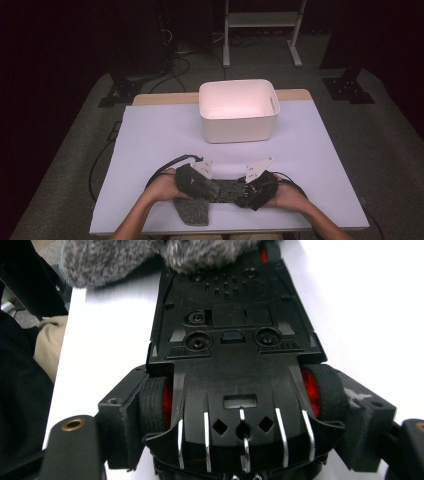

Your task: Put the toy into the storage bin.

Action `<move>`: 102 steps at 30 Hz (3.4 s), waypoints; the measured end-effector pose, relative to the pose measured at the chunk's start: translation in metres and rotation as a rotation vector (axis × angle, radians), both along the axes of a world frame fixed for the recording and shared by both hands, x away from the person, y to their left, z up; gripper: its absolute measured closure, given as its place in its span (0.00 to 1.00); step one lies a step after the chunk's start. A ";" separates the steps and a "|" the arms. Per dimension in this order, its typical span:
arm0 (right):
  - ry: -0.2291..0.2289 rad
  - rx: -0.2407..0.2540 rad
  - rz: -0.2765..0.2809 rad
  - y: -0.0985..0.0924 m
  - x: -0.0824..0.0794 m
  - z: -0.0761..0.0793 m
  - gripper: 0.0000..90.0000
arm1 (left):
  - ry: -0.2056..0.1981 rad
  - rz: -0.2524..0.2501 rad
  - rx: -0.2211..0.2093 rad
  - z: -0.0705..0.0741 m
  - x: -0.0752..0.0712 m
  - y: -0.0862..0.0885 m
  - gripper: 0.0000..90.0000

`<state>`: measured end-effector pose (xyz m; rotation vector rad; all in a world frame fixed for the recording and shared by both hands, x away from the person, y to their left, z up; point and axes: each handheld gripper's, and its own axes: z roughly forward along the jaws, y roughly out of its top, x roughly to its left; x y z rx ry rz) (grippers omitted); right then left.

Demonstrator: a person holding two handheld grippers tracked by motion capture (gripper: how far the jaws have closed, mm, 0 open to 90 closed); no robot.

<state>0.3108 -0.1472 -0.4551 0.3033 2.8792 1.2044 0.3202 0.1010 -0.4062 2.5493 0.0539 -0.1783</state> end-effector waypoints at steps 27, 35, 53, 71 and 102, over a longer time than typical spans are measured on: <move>-0.014 0.022 0.006 -0.023 -0.005 0.001 0.26 | 0.003 -0.118 -0.018 0.005 -0.004 -0.063 0.91; -0.018 0.011 0.005 -0.024 -0.008 -0.005 0.26 | 0.002 -0.164 -0.009 0.005 -0.007 -0.091 0.90; -0.023 0.026 0.031 -0.026 -0.004 -0.006 0.26 | -0.051 -0.045 0.030 0.008 -0.003 -0.027 0.89; -0.031 0.019 0.036 -0.025 -0.004 -0.006 0.26 | -0.054 0.054 0.009 0.002 0.000 0.020 0.90; -0.039 0.021 0.038 -0.024 -0.002 -0.007 0.26 | -0.063 0.085 0.003 0.001 0.020 0.012 0.89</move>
